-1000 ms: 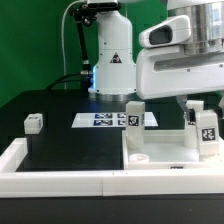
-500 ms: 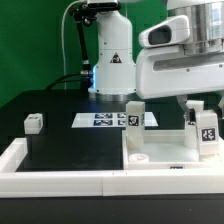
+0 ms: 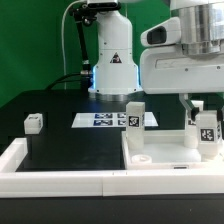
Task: Assemble square table
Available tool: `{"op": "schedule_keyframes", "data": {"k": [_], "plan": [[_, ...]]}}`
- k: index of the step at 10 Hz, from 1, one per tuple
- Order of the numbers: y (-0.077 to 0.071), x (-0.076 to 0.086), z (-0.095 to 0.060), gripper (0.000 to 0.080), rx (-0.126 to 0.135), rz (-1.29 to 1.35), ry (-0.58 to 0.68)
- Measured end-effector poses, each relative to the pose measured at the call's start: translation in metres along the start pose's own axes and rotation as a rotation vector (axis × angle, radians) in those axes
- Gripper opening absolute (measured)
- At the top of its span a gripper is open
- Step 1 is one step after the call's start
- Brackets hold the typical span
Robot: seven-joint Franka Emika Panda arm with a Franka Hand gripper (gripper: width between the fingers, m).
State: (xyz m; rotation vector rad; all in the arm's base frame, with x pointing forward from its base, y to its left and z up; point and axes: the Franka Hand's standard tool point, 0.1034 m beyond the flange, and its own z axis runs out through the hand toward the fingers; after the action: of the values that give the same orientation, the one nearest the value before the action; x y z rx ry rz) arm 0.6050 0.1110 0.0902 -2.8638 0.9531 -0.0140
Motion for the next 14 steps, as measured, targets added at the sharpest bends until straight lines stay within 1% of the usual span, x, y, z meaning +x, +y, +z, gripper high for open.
{"op": "schedule_keyframes", "data": {"k": [6,8,9,10,11,12,13,14], "plan": [[-0.0010,-0.0009,0.0005,0.0292,0.001,0.443,0.001],[-0.0009,-0.0008,0.0006,0.0292,0.001,0.463,0.001],[-0.0009,-0.0009,0.0007,0.0373,0.001,0.463,0.001],[-0.0009,-0.0009,0.0007,0.0509,0.001,0.463,0.001],[-0.0008,-0.0009,0.0007,0.0509,0.000,0.450,0.001],[-0.0015,-0.0016,0.0009,0.0624,0.000,0.430,0.001],[-0.0023,-0.0026,0.0011,0.0642,0.000,0.427,0.001],[-0.0026,-0.0033,0.0017,0.0642,-0.002,0.379,0.001]]}}
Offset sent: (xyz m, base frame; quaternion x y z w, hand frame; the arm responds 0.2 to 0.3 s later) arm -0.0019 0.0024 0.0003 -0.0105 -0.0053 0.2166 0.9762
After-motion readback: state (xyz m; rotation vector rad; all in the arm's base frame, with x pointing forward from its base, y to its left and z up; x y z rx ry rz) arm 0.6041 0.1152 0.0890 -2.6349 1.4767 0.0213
